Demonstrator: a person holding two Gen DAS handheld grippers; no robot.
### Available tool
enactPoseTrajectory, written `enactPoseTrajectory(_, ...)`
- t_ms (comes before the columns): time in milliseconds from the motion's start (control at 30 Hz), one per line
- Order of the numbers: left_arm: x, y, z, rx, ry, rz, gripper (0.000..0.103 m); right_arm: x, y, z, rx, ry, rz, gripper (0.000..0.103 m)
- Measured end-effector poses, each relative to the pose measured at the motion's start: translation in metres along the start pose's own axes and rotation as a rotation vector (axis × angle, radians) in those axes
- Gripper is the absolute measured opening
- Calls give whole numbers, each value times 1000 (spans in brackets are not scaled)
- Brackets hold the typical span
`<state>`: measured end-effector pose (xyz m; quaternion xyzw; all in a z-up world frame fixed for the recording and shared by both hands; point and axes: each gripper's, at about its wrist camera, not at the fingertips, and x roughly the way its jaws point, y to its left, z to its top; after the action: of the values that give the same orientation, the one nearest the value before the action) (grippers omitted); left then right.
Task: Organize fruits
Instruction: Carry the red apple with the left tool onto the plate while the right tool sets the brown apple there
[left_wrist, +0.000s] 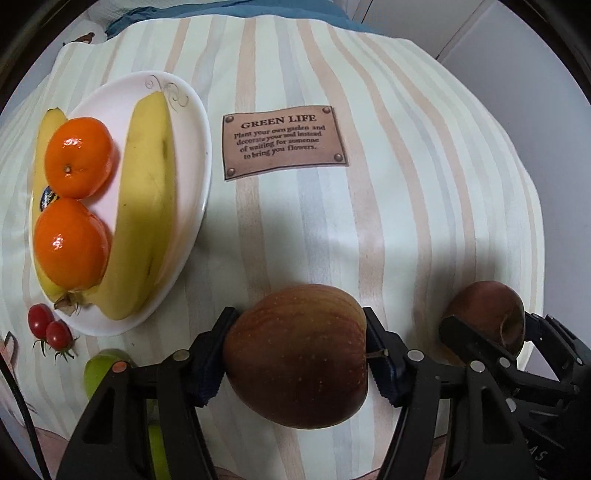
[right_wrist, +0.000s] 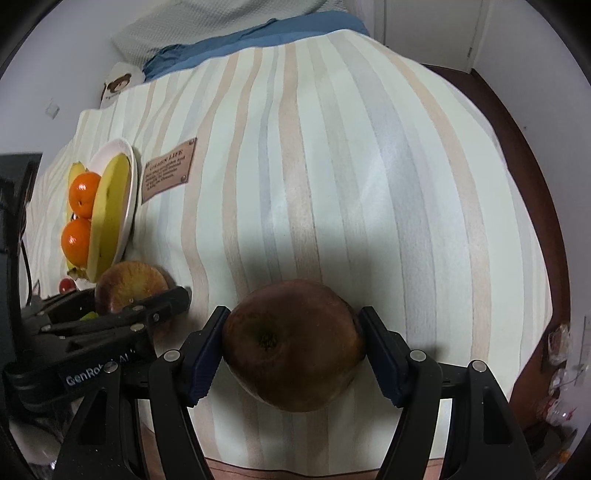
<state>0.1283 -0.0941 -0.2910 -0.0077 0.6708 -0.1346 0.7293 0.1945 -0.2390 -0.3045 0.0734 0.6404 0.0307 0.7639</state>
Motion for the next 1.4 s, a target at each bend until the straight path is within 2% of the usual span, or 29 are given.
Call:
enactPoseTrajectory(200,-41,15,-5,-14,-50,-26,63,-13,2,3,73,-15,63,73)
enactPoseTrajectory(400,-102,50,8,-37,-120,-59,63,-30,36,21,102,-61,175,73)
enactPoseTrajectory(500,-134,79,27,-43,-158,-57,63,-34,67,36,88,-83,227,73)
enactPoseTrajectory(633,-149,131,65,-48,-186,-12,63,-28,109,52,58,-92,275,73)
enactPoseTrajectory(800,-136,171,116,-21,-173,45,63,-10,164,74,22,-98,309,73)
enactPoseTrajectory(1000,-71,176,162,57,-51,61,63,18,203,90,3,-89,297,73)
enactPoseTrajectory(1100,-44,174,171,106,16,66,63,29,216,92,-18,-81,276,73)
enactPoseTrajectory(1233,-17,178,171,119,90,46,63,39,226,89,-67,-83,220,73)
enactPoseTrajectory(1400,-8,181,172,119,92,27,64,43,242,88,-145,-78,158,74)
